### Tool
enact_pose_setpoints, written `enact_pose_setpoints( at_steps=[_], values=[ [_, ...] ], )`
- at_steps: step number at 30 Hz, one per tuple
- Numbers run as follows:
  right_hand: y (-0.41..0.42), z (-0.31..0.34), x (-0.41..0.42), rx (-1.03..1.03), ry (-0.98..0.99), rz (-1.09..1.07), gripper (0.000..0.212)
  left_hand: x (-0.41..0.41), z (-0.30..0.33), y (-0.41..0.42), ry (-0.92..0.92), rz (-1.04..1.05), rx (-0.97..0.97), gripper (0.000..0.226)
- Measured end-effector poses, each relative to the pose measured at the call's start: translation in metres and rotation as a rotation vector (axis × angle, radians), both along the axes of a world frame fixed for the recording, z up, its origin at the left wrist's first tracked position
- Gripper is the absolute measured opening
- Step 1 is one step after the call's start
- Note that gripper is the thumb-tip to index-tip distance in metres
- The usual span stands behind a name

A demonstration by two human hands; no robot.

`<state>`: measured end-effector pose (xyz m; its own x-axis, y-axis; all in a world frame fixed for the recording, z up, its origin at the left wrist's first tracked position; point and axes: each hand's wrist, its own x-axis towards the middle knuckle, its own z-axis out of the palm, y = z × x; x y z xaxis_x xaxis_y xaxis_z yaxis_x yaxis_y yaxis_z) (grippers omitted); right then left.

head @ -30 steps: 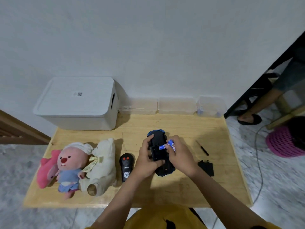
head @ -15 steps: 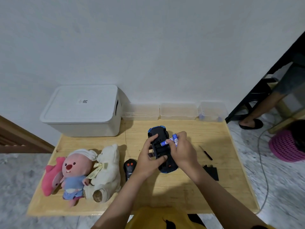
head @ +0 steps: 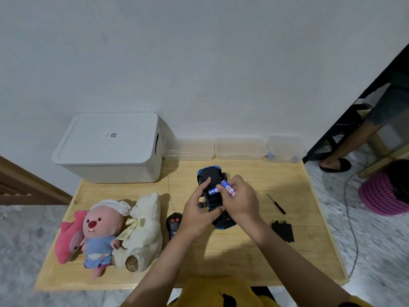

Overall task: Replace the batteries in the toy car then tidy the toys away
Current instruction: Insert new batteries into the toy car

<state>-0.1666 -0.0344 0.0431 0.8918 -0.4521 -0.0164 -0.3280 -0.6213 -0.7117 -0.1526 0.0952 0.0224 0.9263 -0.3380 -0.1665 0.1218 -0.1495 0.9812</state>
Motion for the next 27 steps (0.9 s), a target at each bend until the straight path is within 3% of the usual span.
enact_pose_setpoints(
  at_steps=[5, 20, 24, 27],
  values=[
    [0.003, 0.001, 0.004, 0.035, -0.041, 0.013, 0.018, 0.000, 0.003, 0.001, -0.004, 0.014, 0.000, 0.075],
    [-0.001, 0.003, 0.014, -0.193, -0.099, 0.178, 0.024, -0.002, 0.009, 0.007, -0.002, 0.005, 0.026, 0.074],
    [-0.008, 0.006, 0.016, -0.011, -0.039, 0.185, 0.017, -0.002, 0.010, 0.004, 0.017, 0.005, 0.038, 0.074],
    [-0.017, 0.007, 0.017, 0.193, -0.065, 0.164, 0.026, 0.001, 0.013, 0.003, 0.020, 0.034, 0.030, 0.074]
  ],
)
